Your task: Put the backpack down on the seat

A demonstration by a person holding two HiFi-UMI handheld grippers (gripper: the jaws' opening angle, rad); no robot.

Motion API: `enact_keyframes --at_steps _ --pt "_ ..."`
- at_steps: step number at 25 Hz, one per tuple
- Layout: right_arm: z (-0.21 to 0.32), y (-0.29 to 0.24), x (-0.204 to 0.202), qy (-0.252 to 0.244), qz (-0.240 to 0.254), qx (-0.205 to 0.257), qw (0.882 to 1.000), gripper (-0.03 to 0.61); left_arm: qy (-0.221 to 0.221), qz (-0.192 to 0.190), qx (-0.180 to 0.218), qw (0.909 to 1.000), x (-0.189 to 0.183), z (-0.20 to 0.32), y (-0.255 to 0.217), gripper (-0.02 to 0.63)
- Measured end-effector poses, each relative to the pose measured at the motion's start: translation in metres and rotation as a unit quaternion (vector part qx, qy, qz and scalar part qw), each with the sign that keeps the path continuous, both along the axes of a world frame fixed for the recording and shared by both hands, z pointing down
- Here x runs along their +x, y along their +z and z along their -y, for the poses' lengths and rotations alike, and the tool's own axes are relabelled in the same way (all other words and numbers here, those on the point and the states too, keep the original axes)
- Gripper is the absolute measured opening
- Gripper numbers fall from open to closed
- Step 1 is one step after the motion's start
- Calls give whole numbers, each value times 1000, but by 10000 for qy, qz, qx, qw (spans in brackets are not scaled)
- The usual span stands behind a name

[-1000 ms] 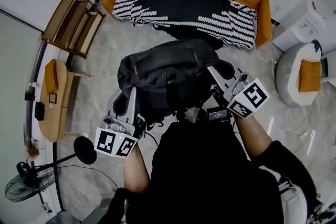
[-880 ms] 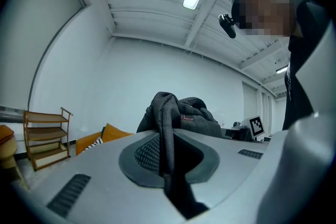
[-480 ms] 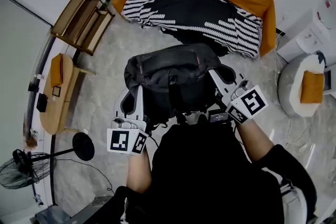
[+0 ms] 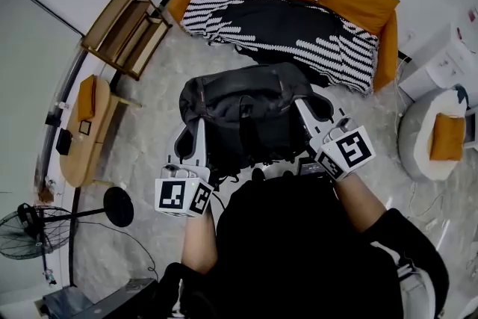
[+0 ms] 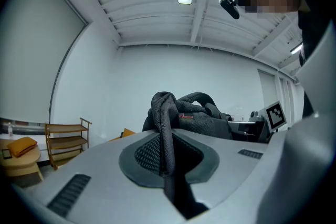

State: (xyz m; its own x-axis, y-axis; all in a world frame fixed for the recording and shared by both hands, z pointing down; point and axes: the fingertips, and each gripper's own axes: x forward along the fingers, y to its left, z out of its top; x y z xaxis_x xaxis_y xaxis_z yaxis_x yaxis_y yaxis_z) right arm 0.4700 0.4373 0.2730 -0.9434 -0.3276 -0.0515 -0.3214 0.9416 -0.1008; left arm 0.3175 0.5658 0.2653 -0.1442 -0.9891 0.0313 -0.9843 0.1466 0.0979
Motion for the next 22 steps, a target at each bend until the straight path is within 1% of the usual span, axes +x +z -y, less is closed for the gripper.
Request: enact_keyframes --at_steps 8,13,18,20,22 --pt "5 -3 0 -96 54 21 9999 46 -214 39 42 9998 5 -2 -4 40" --pt "7 -1 -1 -186 32 24 9998 46 -295 -40 -4 9996 6 0 2 41" --pt "3 -1 -2 -101 25 8 9999 46 -165 -90 -34 9998 4 -3 5 40" --pt "14 0 -2 -55 17 -1 10000 46 -104 -98 -37 9999 5 8 5 40" --pt "37 4 -2 -41 -11 -29 10000 46 -64 -112 -50 9999 4 31 9 40"
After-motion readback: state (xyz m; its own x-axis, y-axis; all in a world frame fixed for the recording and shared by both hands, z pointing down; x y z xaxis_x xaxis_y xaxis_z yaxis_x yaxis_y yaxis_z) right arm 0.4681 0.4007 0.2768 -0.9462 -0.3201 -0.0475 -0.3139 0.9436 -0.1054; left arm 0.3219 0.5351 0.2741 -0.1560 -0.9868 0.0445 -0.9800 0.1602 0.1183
